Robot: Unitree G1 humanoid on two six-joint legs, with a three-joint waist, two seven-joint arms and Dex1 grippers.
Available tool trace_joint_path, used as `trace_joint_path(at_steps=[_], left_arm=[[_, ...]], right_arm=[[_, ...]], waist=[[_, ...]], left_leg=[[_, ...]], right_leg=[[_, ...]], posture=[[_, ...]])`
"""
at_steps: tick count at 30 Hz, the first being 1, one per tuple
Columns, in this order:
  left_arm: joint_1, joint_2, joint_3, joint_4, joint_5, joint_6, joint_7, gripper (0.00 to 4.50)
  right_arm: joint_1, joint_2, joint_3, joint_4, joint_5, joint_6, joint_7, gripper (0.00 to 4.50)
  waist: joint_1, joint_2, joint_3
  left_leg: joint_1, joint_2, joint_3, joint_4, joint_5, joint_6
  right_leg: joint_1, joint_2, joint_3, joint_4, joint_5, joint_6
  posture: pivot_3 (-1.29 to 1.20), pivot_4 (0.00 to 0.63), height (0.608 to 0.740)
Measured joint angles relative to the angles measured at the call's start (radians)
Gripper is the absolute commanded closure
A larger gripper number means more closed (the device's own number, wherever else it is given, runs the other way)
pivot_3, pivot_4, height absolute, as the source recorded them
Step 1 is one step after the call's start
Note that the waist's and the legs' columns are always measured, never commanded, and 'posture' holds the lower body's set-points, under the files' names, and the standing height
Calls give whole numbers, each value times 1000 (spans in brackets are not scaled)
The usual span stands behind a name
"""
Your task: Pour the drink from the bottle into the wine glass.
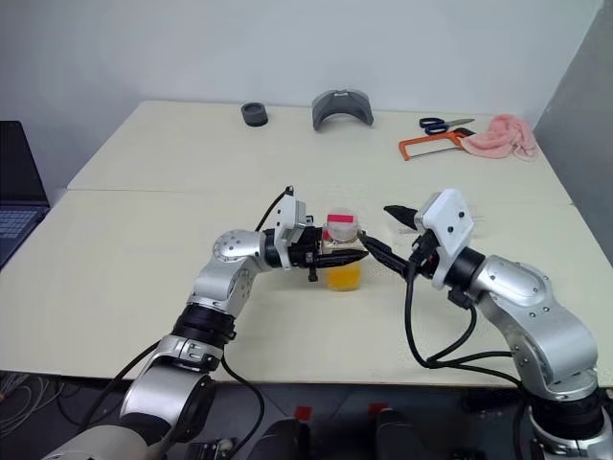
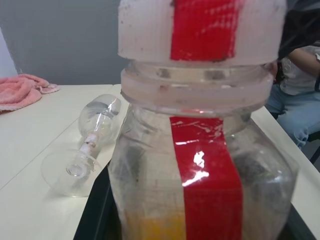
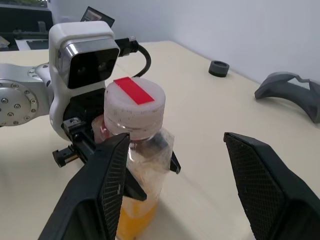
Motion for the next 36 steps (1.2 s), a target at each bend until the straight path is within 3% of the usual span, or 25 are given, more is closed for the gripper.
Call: trace_joint_path(at_steps=[2, 6, 7, 16, 22, 36], left_arm=[[0, 0, 0, 0, 0, 0, -1, 2892], [0, 0, 0, 0, 0, 0, -10, 2892], [0, 0, 0, 0, 0, 0, -12, 2892], [0, -1, -2, -10, -11, 11, -31, 2892], [0, -5, -7, -31, -15, 25, -32, 2893], [0, -4, -9, -36, -15, 25, -32, 2893]], right_arm=[[3, -7, -18, -6, 20, 0, 11, 1305], [1, -7, -54, -6, 63, 6, 10, 54], [-3, -7, -56, -6, 80, 13, 10, 0], [-113, -5, -25, 1, 175, 102, 4, 0], [-172, -6, 62, 70, 142, 105, 19, 0], [-221, 43, 124, 142, 110, 83, 33, 0]], waist=[[0, 0, 0], [0, 0, 0], [0, 0, 0], [0, 0, 0], [2, 0, 0], [2, 0, 0]], left_leg=[[0, 0, 0, 0, 0, 0], [0, 0, 0, 0, 0, 0], [0, 0, 0, 0, 0, 0], [0, 0, 0, 0, 0, 0], [0, 0, 0, 0, 0, 0], [0, 1, -1, 0, 0, 0]], right_leg=[[0, 0, 0, 0, 0, 0], [0, 0, 0, 0, 0, 0], [0, 0, 0, 0, 0, 0], [0, 0, 0, 0, 0, 0], [0, 0, 0, 0, 0, 0], [0, 0, 0, 0, 0, 0]], posture=[[0, 150, 740], [0, 150, 740], [0, 150, 740], [0, 150, 740], [0, 150, 740], [0, 150, 740]])
